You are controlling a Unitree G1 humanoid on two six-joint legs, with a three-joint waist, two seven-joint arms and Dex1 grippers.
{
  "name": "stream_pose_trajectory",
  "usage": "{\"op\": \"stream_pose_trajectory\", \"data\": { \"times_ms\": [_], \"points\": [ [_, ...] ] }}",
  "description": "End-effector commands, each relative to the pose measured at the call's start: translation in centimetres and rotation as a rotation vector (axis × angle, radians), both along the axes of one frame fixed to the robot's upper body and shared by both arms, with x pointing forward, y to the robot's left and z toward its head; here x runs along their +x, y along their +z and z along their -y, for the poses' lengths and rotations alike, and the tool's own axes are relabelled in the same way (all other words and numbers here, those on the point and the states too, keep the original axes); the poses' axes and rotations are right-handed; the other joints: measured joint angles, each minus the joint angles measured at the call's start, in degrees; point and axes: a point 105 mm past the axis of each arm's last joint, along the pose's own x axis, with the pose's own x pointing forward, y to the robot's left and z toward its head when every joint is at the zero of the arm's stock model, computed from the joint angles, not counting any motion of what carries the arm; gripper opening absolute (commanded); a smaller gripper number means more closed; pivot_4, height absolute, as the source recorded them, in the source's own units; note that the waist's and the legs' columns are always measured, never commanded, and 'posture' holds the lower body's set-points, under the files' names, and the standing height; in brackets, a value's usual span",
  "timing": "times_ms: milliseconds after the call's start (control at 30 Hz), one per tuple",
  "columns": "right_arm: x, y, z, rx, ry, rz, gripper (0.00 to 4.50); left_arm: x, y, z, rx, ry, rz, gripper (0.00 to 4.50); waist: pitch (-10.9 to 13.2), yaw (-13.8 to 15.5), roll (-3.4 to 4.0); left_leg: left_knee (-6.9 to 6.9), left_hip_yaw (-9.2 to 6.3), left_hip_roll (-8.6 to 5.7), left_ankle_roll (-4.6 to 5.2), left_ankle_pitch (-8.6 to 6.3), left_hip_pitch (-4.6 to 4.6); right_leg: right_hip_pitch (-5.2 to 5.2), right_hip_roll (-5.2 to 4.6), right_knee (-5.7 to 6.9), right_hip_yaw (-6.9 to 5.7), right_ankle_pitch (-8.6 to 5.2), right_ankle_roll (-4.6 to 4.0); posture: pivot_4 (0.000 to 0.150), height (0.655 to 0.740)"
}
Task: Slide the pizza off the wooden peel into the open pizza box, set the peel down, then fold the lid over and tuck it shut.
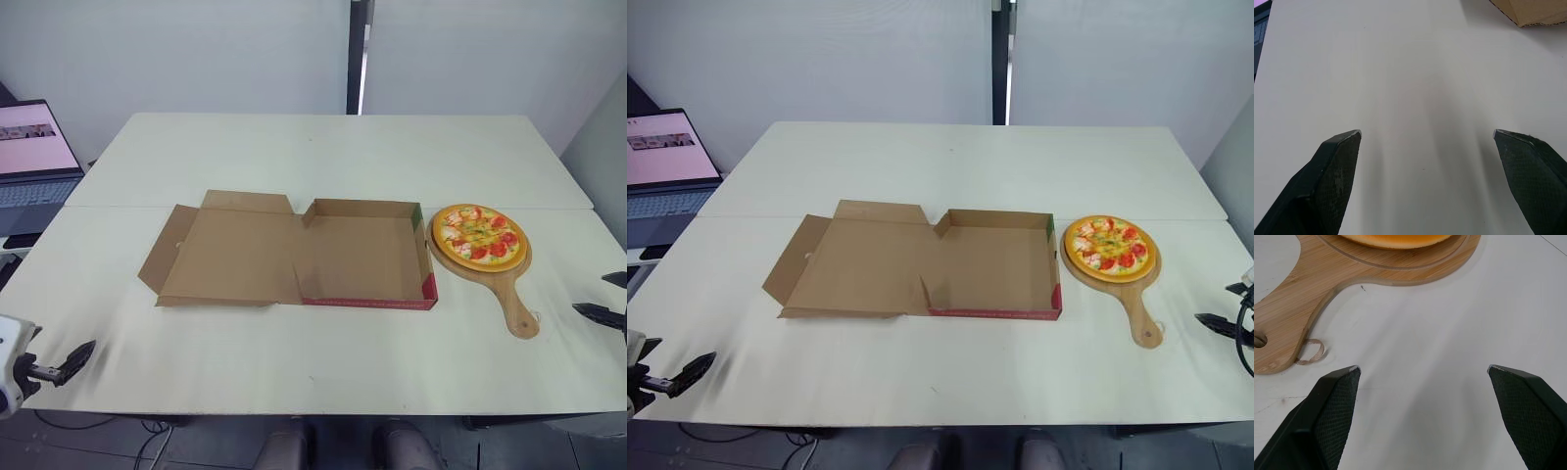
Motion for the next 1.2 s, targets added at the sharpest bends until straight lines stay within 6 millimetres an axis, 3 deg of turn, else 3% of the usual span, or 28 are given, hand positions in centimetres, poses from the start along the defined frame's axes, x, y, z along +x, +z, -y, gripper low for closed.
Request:
{"op": "stream_pose_trajectory", "data": {
  "times_ms": [33,433,600,933,1033,1200],
  "points": [
    [0.6,1.1,-0.2,-0.025,0.009,0.047,4.46,-0.3,0.7,-0.5,-0.008,0.009,0.023,4.50,0.0,0.0,0.00,0.00,0.00,0.00,0.00,0.00,0.00,0.00,0.00,0.00,0.00,0.00,0.00,0.150,0.7281],
    [1.3,0.8,0.8,-0.043,-0.081,0.069,4.46,-1.1,0.4,-2.0,0.052,0.012,0.045,4.50,0.0,0.0,0.02,0.00,0.02,0.00,0.00,0.00,0.00,-0.02,-0.01,0.00,0.00,0.00,0.00,0.150,0.7281],
    [1.6,1.4,0.4,-0.025,-0.050,0.114,4.46,-1.8,-0.3,-0.9,-0.056,-0.066,-0.005,4.50,0.0,-0.1,0.03,0.00,0.04,0.00,0.00,0.00,0.00,-0.01,-0.02,0.00,0.01,0.00,0.00,0.150,0.7281],
    [1.8,1.1,0.6,-0.050,-0.043,0.098,4.46,-2.0,0.6,-1.2,-0.060,-0.108,-0.003,4.50,0.0,-0.1,0.05,0.00,0.05,0.00,0.00,0.00,0.00,-0.02,-0.02,0.01,0.00,0.00,0.00,0.150,0.7281],
    [1.8,1.1,0.5,-0.031,-0.036,0.104,4.46,-1.5,1.6,-0.1,-0.053,-0.205,-0.014,4.50,0.0,-0.1,0.05,0.00,0.05,0.00,0.00,0.00,0.01,-0.02,-0.02,0.02,0.01,0.00,0.00,0.150,0.7281],
    [1.7,1.3,-0.2,0.010,-0.013,0.099,4.46,1.0,3.7,4.5,-0.072,-0.447,-0.007,4.50,0.0,0.1,0.07,0.02,0.06,0.00,0.00,0.00,0.00,-0.01,-0.04,0.01,0.00,0.00,-0.01,0.150,0.7281]
  ]
}}
